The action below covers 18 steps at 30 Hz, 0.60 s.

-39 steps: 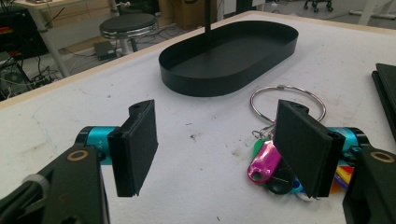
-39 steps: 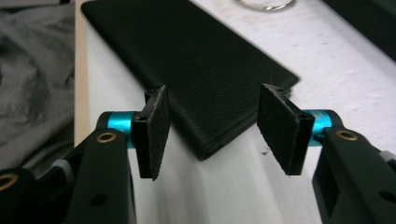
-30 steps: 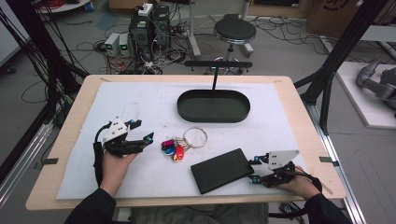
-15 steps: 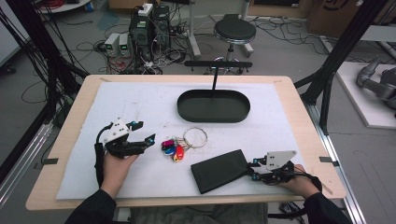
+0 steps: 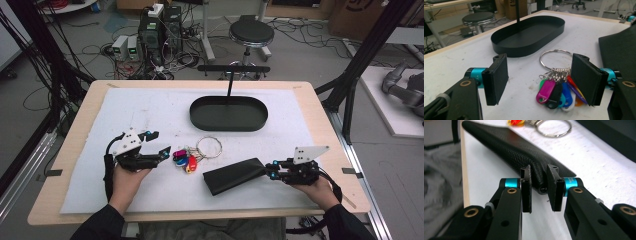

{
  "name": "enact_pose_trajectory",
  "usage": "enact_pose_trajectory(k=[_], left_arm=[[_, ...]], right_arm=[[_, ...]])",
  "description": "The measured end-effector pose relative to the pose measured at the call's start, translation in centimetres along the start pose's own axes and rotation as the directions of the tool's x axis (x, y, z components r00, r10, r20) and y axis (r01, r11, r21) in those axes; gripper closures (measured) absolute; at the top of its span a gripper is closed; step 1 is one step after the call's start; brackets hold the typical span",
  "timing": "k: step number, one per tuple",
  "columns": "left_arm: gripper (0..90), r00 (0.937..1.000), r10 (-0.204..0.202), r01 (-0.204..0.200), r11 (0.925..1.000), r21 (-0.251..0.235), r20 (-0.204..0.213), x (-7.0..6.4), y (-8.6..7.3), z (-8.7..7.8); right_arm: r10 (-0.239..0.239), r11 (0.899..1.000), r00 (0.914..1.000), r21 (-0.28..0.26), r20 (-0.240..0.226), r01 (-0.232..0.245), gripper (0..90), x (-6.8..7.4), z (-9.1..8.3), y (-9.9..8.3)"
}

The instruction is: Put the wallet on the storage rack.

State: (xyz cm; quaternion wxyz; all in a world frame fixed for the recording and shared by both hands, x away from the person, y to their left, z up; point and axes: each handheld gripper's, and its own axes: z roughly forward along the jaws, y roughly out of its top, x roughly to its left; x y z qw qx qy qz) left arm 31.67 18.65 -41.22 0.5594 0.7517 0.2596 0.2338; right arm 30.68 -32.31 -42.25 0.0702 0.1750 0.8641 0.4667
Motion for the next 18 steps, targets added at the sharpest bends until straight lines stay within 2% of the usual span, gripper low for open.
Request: enact_pose_trajectory(k=[5,11,14,15,16,18], left_arm=[[30.5,0.9993,0.013,-0.013,0.9999,-0.010,0.034,-0.6,0.2,0.2],[30.5,0.9926,0.043,-0.039,0.9985,-0.038,0.114,-1.7,0.5,0.7],[30.5,0.9842,0.061,-0.054,0.9974,-0.049,0.166,-2.3,0.7,1.1],[30.5,0.9842,0.061,-0.054,0.9974,-0.049,0.166,-2.3,0.7,1.1],[30.5,0.9755,0.074,-0.064,0.9965,-0.055,0.207,-2.8,0.7,1.4],[30.5,0.9647,0.091,-0.081,0.9953,-0.053,0.247,-3.3,0.8,1.8]], right_arm=[[0.049,0.998,0.9985,-0.026,0.025,-0.048,76.8,-0.2,0.1,0.4],[0.114,0.992,0.9925,-0.060,0.043,-0.112,77.2,-0.5,0.3,1.0],[0.148,0.987,0.9883,-0.075,0.039,-0.145,77.3,-0.7,0.4,1.2],[0.161,0.984,0.9862,-0.081,0.036,-0.158,77.3,-0.7,0.5,1.2],[0.175,0.981,0.9839,-0.087,0.034,-0.172,77.3,-0.9,0.5,1.3],[0.204,0.975,0.9786,-0.092,0.026,-0.201,77.3,-1.0,0.6,1.3]])
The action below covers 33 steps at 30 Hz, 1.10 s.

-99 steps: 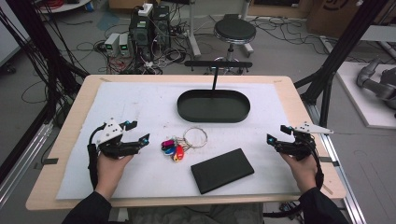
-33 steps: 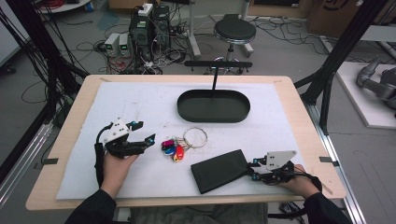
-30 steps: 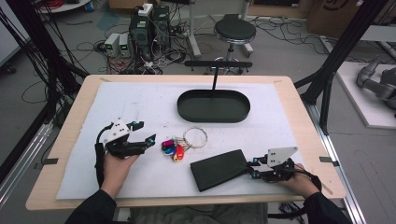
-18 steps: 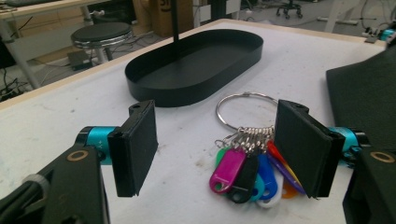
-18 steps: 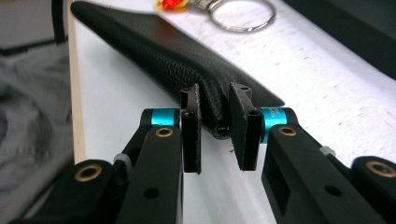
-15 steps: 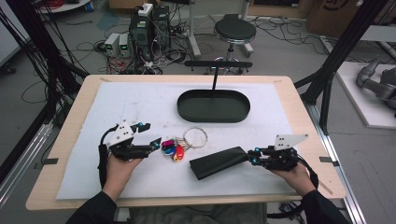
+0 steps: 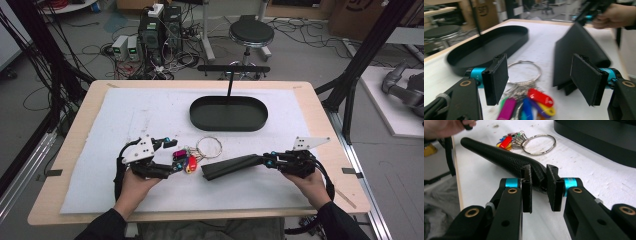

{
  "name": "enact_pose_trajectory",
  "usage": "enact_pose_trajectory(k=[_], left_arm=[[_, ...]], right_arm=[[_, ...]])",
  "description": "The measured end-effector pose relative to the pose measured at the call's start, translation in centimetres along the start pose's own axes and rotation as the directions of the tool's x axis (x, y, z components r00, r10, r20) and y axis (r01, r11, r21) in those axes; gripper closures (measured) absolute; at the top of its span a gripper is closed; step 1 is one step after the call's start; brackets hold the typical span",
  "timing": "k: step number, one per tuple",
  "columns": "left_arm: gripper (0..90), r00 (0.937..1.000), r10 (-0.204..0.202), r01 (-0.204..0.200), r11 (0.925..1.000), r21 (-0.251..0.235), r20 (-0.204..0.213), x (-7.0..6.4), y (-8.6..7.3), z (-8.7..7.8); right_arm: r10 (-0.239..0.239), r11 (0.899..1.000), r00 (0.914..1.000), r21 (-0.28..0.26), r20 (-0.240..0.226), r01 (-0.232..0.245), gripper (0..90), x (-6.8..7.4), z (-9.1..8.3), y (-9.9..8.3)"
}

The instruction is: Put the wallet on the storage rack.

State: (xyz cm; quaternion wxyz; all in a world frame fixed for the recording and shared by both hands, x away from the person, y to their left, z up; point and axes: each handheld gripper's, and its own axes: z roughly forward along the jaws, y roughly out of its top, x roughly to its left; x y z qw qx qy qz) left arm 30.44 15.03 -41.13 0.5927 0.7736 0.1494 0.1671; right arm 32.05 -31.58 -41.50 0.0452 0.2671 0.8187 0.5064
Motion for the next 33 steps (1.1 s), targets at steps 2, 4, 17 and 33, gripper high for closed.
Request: enact_pose_trajectory(k=[2,4,17,33], left_arm=[[30.5,0.9991,0.019,-0.020,0.9998,0.009,0.038,-0.4,0.1,0.6],[30.5,0.9973,0.031,-0.033,0.9993,0.019,0.066,-0.8,0.1,1.2],[30.5,0.9923,0.033,-0.040,0.9978,0.054,0.119,-2.1,-0.2,4.0],[57.1,0.9804,0.135,-0.153,0.9802,0.125,0.143,-3.0,-0.3,7.1]], right_arm=[[0.019,1.000,0.9998,-0.007,0.002,-0.019,77.4,-0.1,0.1,0.1],[0.036,0.999,0.9994,-0.012,0.004,-0.036,77.3,-0.2,0.1,0.2],[0.124,0.991,0.9920,-0.043,0.021,-0.123,77.3,-0.5,0.6,0.9],[0.145,0.988,0.9887,-0.051,0.036,-0.143,76.0,-0.6,0.8,1.2]])
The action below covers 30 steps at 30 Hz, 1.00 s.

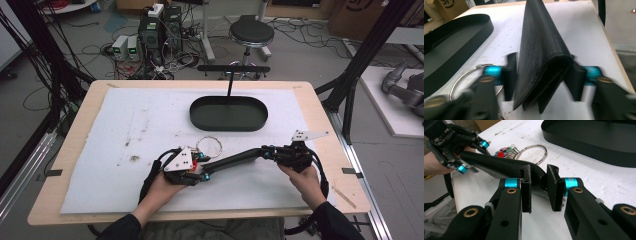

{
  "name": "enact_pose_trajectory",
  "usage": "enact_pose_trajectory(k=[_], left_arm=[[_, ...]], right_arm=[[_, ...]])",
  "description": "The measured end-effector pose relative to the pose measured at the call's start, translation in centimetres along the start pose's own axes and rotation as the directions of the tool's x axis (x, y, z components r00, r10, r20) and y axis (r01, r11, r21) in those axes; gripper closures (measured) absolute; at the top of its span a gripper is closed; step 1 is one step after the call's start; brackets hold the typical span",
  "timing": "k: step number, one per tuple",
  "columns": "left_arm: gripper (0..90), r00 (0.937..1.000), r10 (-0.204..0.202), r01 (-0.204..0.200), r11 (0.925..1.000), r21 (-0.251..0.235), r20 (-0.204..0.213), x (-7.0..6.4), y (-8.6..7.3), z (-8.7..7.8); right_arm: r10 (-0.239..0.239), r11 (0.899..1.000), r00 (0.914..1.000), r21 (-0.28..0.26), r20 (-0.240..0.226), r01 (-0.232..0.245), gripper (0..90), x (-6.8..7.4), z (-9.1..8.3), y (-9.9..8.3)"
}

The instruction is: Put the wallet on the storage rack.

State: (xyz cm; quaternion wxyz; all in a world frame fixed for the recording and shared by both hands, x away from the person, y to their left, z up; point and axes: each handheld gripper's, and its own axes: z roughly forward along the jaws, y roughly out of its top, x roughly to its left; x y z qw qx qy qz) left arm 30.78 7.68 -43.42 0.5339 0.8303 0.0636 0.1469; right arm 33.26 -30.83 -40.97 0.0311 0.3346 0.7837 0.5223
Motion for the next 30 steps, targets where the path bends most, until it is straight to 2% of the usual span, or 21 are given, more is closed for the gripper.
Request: enact_pose_trajectory(k=[1,3,9,14,16,17,18,19,22,24,26,27,28,30], left_arm=[[65.9,0.9999,0.012,-0.012,0.9999,-0.002,-0.001,0.0,0.0,-0.1],[71.7,0.9996,0.027,-0.027,0.9996,-0.001,-0.001,0.2,0.0,-0.2],[74.3,0.9998,0.004,-0.003,0.9992,-0.041,0.022,1.0,-0.2,-0.9],[74.7,0.9985,-0.022,0.026,0.9950,-0.096,0.050,1.5,0.0,-1.8],[74.8,0.9970,-0.040,0.048,0.9915,-0.121,0.066,1.6,0.1,-2.1],[74.8,0.9970,-0.040,0.048,0.9915,-0.121,0.066,1.6,0.1,-2.1],[74.8,0.9957,-0.051,0.062,0.9880,-0.141,0.077,1.8,0.3,-2.4],[74.9,0.9936,-0.063,0.078,0.9831,-0.166,0.093,1.9,0.4,-2.7],[74.9,0.9873,-0.088,0.115,0.9698,-0.215,0.132,2.1,0.5,-3.1],[74.9,0.9860,-0.083,0.114,0.9685,-0.221,0.145,2.2,0.6,-3.2],[74.8,0.9815,-0.084,0.123,0.9654,-0.230,0.172,2.2,0.8,-3.3],[74.9,0.9815,-0.084,0.123,0.9654,-0.230,0.172,2.2,0.8,-3.3],[74.8,0.9774,-0.086,0.129,0.9659,-0.224,0.193,2.3,0.8,-3.3],[74.8,0.9747,-0.087,0.134,0.9651,-0.225,0.206,2.3,0.9,-3.3]], right_arm=[[0.001,1.000,1.0000,0.000,-0.003,-0.001,75.6,0.0,0.0,0.0],[-0.010,1.000,0.9999,-0.002,-0.004,0.010,74.4,-0.1,0.0,0.0],[-0.078,0.997,0.9969,-0.019,-0.007,0.078,68.6,0.2,-0.1,0.1],[-0.146,0.987,0.9893,-0.075,-0.004,0.145,48.5,0.5,-1.2,0.5],[-0.177,0.981,0.9841,-0.088,-0.021,0.174,44.6,0.5,-1.5,0.5],[-0.177,0.981,0.9841,-0.088,-0.021,0.174,44.6,0.5,-1.5,0.5],[-0.196,0.977,0.9805,-0.091,-0.022,0.193,41.5,0.6,-1.6,0.4],[-0.232,0.970,0.9724,-0.086,-0.028,0.229,37.1,0.8,-1.6,0.4],[-0.272,0.960,0.9617,-0.075,-0.036,0.269,34.3,1.1,-1.5,0.3],[-0.277,0.959,0.9599,-0.074,-0.043,0.274,33.3,1.2,-1.4,0.3],[-0.311,0.949,0.9478,-0.078,-0.073,0.305,33.7,1.6,-1.2,0.3],[-0.321,0.946,0.9436,-0.078,-0.080,0.316,34.5,1.8,-1.1,0.3],[-0.336,0.941,0.9377,-0.079,-0.090,0.329,34.7,1.9,-1.0,0.3],[-0.351,0.936,0.9307,-0.069,-0.102,0.346,37.1,2.3,-0.7,0.2]])
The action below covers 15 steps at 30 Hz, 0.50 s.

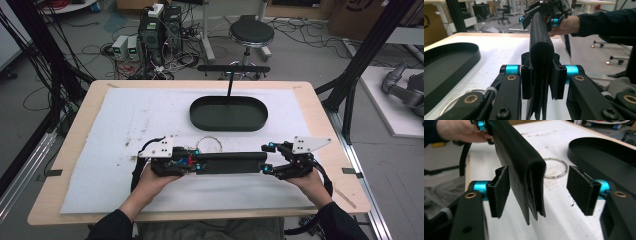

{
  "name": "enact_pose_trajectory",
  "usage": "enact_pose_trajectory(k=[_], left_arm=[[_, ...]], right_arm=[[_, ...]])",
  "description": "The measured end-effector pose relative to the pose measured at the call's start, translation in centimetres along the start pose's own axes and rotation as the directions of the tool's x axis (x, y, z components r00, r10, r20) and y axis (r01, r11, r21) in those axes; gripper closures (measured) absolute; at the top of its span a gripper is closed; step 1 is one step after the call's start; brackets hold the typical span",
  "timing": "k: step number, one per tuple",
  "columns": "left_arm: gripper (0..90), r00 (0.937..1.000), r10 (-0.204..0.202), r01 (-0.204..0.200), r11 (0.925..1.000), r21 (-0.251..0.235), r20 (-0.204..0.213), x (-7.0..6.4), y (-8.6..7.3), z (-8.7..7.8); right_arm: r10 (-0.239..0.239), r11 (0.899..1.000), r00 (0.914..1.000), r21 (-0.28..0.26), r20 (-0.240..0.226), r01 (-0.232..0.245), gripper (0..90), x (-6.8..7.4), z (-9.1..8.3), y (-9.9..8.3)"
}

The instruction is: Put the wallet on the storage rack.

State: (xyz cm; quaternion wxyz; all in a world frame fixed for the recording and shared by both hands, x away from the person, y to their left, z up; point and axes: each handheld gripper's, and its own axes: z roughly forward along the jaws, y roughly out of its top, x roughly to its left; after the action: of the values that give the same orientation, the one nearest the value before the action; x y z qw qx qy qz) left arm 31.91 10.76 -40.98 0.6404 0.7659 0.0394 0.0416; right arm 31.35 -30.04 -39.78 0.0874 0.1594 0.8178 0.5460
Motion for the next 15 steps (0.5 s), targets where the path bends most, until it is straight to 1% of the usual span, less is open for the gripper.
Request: enact_pose_trajectory(k=[1,2,3,4,6,7,8,10,11,12,13,15], left_arm=[[74.8,1.0000,0.000,0.000,1.0000,0.000,0.000,0.0,0.0,0.0],[74.8,0.9999,-0.016,0.016,0.9998,-0.010,0.005,0.0,0.0,0.1],[74.8,0.9999,-0.016,0.016,0.9998,-0.010,0.005,0.0,0.0,0.1],[74.8,0.9998,-0.020,0.020,0.9996,-0.017,0.007,0.0,0.0,0.1],[74.8,0.9994,-0.032,0.032,0.9989,-0.035,0.010,0.1,0.0,0.1],[74.9,0.9992,-0.039,0.040,0.9980,-0.049,0.012,0.1,0.0,0.0],[75.0,0.9988,-0.046,0.047,0.9960,-0.076,0.015,0.1,0.0,0.0],[75.1,0.9986,-0.048,0.050,0.9934,-0.103,0.022,0.0,-0.1,0.0],[75.1,0.9986,-0.048,0.050,0.9934,-0.103,0.022,0.0,-0.1,0.0],[75.2,0.9978,-0.059,0.062,0.9897,-0.129,0.031,0.0,-0.2,-0.1],[75.2,0.9978,-0.059,0.062,0.9897,-0.129,0.031,0.0,-0.2,-0.1],[75.2,0.9982,-0.055,0.058,0.9884,-0.140,0.026,-0.1,-0.1,-0.2]], right_arm=[[0.000,1.000,1.0000,0.000,0.000,0.000,37.1,0.0,0.0,0.0],[-0.009,1.000,0.9997,0.016,-0.021,0.009,38.5,0.2,0.4,0.0],[-0.009,1.000,0.9997,0.016,-0.021,0.009,38.5,0.2,0.4,0.0],[-0.011,1.000,0.9996,0.021,-0.028,0.011,41.1,0.2,0.5,0.0],[-0.016,0.999,0.9992,0.027,-0.037,0.017,41.7,0.4,0.7,0.1],[0.004,0.999,0.9989,0.032,-0.047,-0.003,40.2,0.4,0.9,0.0],[0.010,0.999,0.9989,0.036,-0.046,-0.008,39.2,0.4,1.0,0.0],[0.025,0.999,0.9985,0.044,-0.049,-0.023,38.5,0.3,1.3,0.0],[0.025,0.999,0.9985,0.044,-0.049,-0.023,38.5,0.3,1.3,0.0],[0.049,0.998,0.9975,0.038,-0.052,-0.047,38.8,0.3,1.5,-0.1],[0.049,0.998,0.9975,0.038,-0.052,-0.047,38.8,0.3,1.5,-0.1],[0.049,0.999,0.9962,0.028,-0.072,-0.047,46.6,0.3,1.6,0.0]])
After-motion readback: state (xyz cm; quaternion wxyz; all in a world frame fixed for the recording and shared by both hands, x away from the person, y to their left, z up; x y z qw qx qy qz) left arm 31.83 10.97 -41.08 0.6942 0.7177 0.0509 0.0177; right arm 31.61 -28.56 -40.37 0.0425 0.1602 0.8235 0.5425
